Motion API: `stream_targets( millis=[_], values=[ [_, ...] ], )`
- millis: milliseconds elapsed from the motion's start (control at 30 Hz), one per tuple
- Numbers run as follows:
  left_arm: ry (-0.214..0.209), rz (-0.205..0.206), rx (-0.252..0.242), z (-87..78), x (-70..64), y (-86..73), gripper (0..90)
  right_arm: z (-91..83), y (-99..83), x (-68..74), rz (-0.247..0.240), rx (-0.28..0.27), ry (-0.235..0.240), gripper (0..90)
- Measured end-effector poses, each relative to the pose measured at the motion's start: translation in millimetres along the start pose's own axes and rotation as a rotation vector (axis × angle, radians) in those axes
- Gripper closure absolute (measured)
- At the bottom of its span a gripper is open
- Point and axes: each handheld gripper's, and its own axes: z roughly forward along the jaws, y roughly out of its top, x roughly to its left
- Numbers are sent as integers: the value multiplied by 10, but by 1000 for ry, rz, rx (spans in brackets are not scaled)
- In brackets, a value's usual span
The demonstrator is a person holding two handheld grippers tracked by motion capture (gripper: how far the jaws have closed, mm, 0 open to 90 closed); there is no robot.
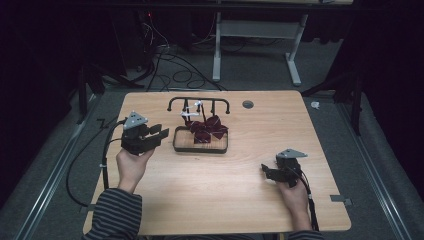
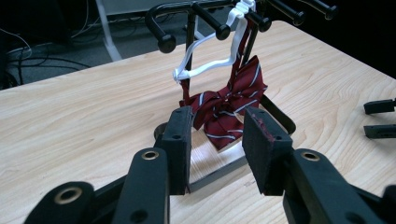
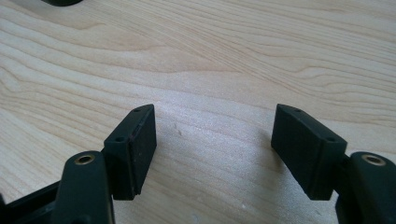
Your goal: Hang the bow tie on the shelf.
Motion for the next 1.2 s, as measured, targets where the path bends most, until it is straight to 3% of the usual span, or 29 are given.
stream_targets(
  millis=[867, 1033, 1200],
  values=[
    [17, -45, 15, -15, 100, -225, 628, 0, 0, 1, 0, 0, -2, 325],
    [28, -28, 43, -7, 94, -276, 626, 0, 0, 1, 0, 0, -2, 325],
    [33, -40, 44, -22, 114, -313, 626, 0, 0, 1, 0, 0, -2, 325]
  ],
)
